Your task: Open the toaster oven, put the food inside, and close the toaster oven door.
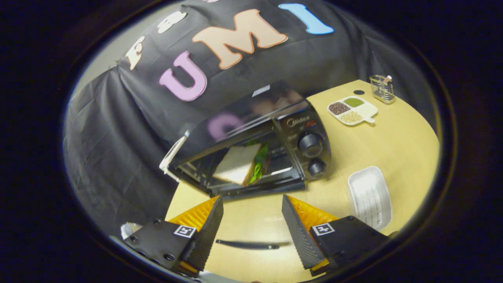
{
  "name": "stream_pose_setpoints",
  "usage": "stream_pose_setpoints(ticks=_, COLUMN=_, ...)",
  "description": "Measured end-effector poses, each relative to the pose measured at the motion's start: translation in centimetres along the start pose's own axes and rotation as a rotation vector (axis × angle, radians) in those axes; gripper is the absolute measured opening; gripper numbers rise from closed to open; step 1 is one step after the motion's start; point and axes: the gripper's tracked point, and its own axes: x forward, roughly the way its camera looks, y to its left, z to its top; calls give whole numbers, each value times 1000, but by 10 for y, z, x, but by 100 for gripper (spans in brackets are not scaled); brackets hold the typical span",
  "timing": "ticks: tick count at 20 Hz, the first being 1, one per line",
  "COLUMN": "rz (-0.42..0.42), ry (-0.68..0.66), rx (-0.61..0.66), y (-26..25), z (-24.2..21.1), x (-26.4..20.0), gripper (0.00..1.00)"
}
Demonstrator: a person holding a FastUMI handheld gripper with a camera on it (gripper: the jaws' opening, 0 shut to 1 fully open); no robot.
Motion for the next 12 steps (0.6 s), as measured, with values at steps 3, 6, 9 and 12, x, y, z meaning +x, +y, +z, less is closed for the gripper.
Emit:
stream_pose_setpoints(ticks=3, rz=51, ry=110, rx=-70, y=8, z=-36, x=-13, gripper=91)
stream_pose_setpoints(ticks=6, rz=74, ry=214, rx=-100, y=11, z=-68, x=-18, gripper=91)
stream_pose_setpoints(ticks=9, rz=98, ry=308, rx=-124, y=9, z=-93, x=-22, gripper=92)
stream_pose_setpoints(ticks=12, rz=78, ry=420, rx=-160, y=-8, z=-117, x=-27, gripper=92)
